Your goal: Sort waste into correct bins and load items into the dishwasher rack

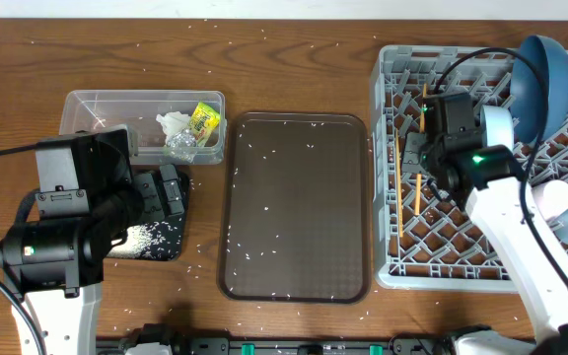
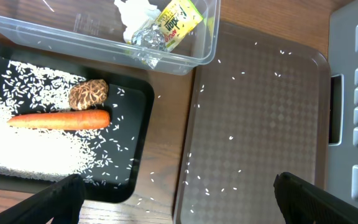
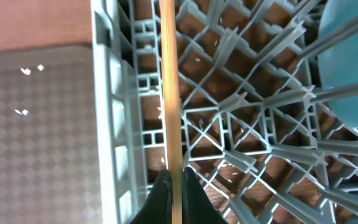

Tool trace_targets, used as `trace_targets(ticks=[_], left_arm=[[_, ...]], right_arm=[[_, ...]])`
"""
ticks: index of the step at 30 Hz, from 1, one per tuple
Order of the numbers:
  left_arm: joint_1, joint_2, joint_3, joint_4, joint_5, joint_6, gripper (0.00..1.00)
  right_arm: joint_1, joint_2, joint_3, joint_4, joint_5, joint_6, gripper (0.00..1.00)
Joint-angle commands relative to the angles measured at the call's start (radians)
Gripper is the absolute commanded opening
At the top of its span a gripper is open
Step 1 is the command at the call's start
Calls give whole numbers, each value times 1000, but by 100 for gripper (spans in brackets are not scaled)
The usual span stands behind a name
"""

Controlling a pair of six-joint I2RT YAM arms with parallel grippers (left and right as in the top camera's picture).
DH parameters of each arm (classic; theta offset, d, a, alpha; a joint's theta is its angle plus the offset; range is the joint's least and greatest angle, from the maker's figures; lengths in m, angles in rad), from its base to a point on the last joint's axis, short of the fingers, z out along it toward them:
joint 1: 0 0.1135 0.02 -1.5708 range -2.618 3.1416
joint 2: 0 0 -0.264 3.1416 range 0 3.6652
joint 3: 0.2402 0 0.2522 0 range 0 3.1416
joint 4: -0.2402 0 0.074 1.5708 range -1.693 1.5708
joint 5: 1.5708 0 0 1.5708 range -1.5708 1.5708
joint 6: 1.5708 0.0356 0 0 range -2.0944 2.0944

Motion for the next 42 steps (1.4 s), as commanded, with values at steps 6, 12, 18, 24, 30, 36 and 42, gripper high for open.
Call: trace_targets(ticks=[6,12,18,24,30,36,42], left_arm=[[-4,1,6,0,2,9,98],[-4,1,6,0,2,9,98],[-4,1,6,0,2,9,98],[-4,1,6,0,2,9,98],[-4,1,6,0,2,9,98],[-4,1,6,0,2,9,98],[-4,1,6,0,2,9,98]], right_arm=[[19,90,-6,22,-74,-43,44],[19,-29,-2,-18,-171,-43,61],[36,-267,-2,-133,-306,-43,99],[46,-441,-2,-278,-366,-89,99],[43,-596,-2,-354,-250,-236,99],[42,-741,-9,-346,-107,-310,99],[5,-882,-147,-116,55,-311,99]])
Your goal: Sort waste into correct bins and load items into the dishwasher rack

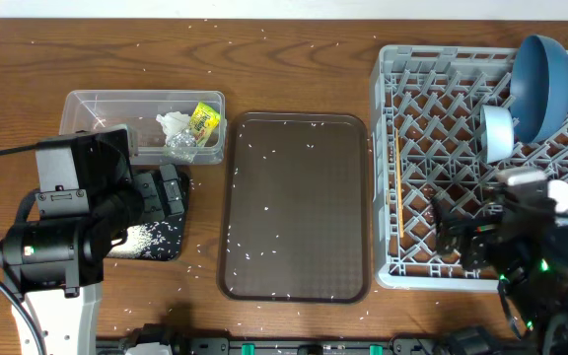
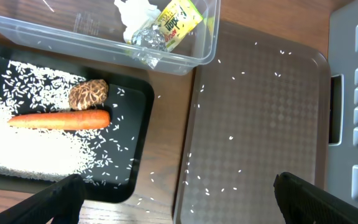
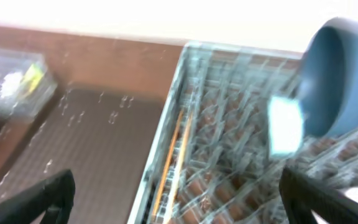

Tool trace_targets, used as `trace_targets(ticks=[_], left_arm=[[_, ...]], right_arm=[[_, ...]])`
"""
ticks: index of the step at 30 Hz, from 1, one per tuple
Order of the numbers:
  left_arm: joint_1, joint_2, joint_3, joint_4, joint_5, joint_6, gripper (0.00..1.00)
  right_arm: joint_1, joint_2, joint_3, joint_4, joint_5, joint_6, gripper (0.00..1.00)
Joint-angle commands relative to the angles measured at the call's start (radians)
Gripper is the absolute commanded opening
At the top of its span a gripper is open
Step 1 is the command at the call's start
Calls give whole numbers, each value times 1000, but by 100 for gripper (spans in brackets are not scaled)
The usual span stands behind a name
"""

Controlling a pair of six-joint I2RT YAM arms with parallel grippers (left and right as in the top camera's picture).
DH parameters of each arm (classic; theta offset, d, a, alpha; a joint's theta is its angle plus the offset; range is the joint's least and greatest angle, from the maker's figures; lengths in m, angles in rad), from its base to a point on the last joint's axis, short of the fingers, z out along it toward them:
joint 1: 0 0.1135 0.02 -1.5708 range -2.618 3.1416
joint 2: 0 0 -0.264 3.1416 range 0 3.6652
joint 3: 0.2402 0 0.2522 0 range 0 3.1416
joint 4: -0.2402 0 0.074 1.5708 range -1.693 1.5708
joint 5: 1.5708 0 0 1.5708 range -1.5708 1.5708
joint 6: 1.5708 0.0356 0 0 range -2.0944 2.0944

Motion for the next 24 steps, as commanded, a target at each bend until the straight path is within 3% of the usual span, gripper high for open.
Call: trace_targets(ticks=[1,8,14,24], left_arm=[[-4,1,6,0,2,9,98],[-4,1,6,0,2,9,98],[-4,1,6,0,2,9,98],[-4,1,6,0,2,9,98]], right_arm=[[-36,-83,-121,106,119,-38,99],[-118,-360,-484,430,50,-42,99],[-211,-545,-680,519,-69,-41,99],[-254,-599,-893,675,-113,-42,99]])
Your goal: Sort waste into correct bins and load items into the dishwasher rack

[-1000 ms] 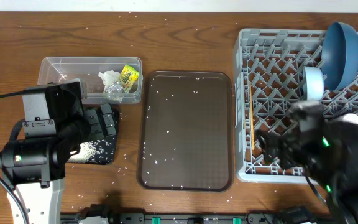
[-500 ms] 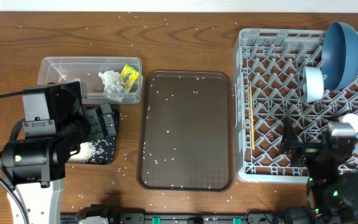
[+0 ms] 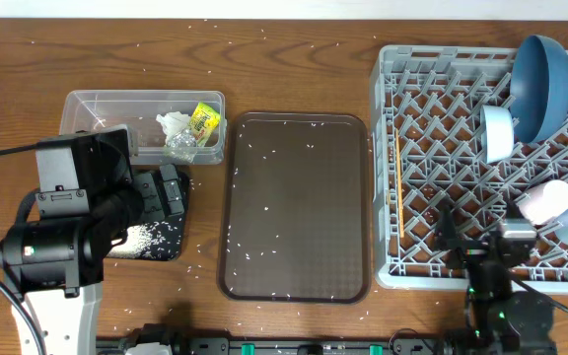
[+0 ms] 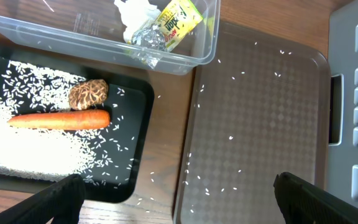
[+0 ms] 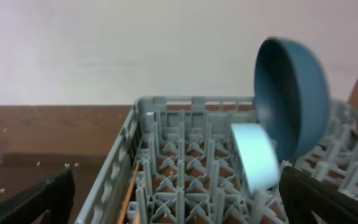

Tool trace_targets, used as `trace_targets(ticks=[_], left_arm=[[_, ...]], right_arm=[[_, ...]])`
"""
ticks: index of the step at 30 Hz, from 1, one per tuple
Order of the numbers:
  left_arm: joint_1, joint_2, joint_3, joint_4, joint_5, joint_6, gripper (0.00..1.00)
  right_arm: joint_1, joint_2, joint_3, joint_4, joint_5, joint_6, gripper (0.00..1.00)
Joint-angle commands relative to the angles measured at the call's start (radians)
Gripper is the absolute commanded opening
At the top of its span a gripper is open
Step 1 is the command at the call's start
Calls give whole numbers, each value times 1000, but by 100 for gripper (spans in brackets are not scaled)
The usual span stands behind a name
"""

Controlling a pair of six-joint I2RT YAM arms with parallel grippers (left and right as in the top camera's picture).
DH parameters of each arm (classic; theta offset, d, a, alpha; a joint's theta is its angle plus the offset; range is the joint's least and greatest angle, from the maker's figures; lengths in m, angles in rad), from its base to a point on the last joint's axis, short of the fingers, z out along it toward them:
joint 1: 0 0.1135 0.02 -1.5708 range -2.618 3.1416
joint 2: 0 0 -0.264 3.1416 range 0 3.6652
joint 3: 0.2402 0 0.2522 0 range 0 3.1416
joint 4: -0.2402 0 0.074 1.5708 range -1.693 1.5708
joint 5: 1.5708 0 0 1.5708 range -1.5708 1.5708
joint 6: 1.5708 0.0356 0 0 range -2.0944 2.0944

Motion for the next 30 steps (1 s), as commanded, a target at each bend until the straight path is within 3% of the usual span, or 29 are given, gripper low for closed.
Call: trace_targets(ticks=[1,7,30], left_arm=[[-4,1,7,0,2,9,98],[-4,1,7,0,2,9,98],[-4,1,7,0,2,9,98]], right_arm=[[-12,-6,-78,54,-22,-14,99],[-12,-6,-203,223,-22,-15,99],[-11,-4,-201,163,-22,-14,99]])
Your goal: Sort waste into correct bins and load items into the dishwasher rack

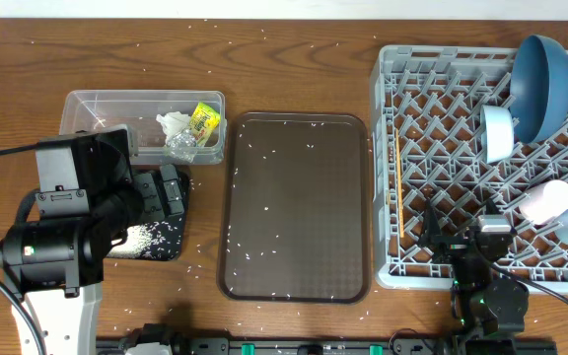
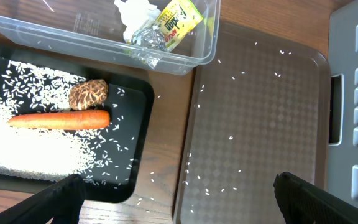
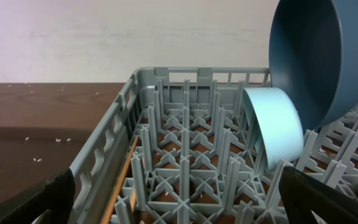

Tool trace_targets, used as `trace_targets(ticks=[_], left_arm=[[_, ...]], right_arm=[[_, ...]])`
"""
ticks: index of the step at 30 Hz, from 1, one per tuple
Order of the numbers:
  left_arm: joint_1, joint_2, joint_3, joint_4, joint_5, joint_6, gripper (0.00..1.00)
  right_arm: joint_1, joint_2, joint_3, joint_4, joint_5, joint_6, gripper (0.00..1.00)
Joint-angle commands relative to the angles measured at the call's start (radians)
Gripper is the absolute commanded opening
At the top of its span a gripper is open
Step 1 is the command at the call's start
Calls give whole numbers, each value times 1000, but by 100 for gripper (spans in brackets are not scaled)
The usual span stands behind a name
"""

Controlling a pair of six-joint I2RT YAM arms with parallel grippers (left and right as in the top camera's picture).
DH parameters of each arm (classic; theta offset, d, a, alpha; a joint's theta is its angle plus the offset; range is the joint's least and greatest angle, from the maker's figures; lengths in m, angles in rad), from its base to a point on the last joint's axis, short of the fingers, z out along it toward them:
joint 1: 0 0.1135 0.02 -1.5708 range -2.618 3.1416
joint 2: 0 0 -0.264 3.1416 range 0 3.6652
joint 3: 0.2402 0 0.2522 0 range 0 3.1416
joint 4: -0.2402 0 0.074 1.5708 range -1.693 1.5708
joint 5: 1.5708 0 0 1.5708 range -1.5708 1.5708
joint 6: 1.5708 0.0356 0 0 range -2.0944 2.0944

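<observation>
A grey dishwasher rack [image 1: 388, 148] stands on the right. Wooden chopsticks [image 1: 399, 187] lie along its left wall, also visible in the right wrist view [image 3: 120, 186]. In the rack stand a dark blue bowl [image 1: 538, 74] and a light blue cup [image 1: 496, 133]. My right gripper [image 1: 461, 242] is open and empty at the rack's near edge, facing the rack [image 3: 104, 162]. My left gripper [image 2: 179, 205] is open and empty. It hangs over the black tray [image 2: 138, 124] of rice, which holds a carrot [image 2: 58, 119] and a mushroom [image 2: 88, 93].
A clear bin [image 1: 97, 104] at the back left holds a yellow wrapper [image 2: 176, 22] and crumpled foil. A brown serving tray [image 1: 299, 207] dotted with rice grains lies in the middle. Two white cups [image 1: 550, 202] lie in the rack's right side. Rice grains are scattered over the wood.
My right arm has shifted slightly left and lower at the rack's near edge, so its camera looks level into the rack. The left arm and all the objects are unchanged.
At first my right gripper was shut on a chopstick over the rack's left side. Later it was open and drawn back near the rack's front right, with the chopsticks lying along the left wall. It has stayed at the front edge since. The left arm never moved.
</observation>
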Motion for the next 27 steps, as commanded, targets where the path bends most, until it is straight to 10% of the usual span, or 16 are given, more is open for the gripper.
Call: trace_targets(ticks=[1,13,27], left_arm=[[-4,1,7,0,2,9,98],[-9,-122,-2,29,-129,25,98],[-9,-644,-446,658,-54,35,98]], right_arm=[[-11,-4,-2,-4,-7,-14,99],[-11,-4,-2,-4,-7,-14,99],[-11,-3,-2,-4,-7,-14,99]])
